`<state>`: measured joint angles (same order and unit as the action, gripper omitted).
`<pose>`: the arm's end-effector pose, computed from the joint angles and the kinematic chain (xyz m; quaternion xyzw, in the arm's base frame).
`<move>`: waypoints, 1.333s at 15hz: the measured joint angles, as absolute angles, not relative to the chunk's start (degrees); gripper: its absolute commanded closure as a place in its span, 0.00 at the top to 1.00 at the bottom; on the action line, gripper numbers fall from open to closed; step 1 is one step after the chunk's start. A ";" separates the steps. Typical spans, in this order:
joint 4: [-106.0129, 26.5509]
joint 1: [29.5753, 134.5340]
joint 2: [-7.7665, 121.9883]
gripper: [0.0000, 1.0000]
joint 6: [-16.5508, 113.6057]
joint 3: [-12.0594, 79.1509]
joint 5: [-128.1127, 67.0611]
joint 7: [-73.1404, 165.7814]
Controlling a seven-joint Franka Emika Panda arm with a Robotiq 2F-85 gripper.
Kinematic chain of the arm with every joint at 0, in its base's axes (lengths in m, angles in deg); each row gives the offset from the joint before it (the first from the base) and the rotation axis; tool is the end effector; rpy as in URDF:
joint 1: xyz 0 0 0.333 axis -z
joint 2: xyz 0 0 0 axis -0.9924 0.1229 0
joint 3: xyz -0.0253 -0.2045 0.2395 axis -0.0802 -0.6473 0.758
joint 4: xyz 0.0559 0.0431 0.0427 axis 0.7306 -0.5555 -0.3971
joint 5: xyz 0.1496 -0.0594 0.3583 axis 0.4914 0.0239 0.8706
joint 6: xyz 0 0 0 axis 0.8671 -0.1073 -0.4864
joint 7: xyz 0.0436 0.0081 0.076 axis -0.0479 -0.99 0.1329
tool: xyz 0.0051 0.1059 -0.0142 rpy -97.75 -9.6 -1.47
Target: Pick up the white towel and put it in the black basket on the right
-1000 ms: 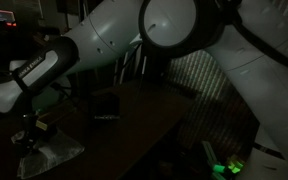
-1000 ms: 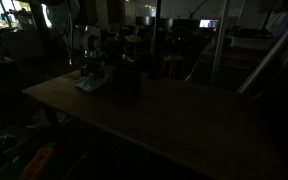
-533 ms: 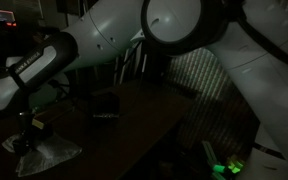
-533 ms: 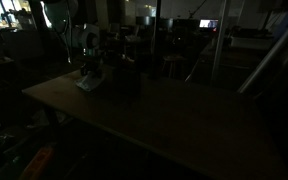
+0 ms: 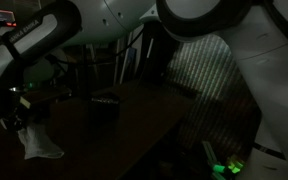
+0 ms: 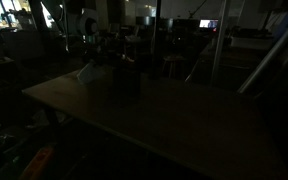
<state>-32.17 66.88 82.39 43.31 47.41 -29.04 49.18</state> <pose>0.6595 0.2959 0.2545 -0.9794 -0.1944 -0.0172 0.0523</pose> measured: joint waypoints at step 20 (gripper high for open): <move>-52.35 74.85 57.63 0.10 40.10 34.07 -43.04 33.16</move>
<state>-52.35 74.85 57.63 40.10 34.07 -43.04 33.16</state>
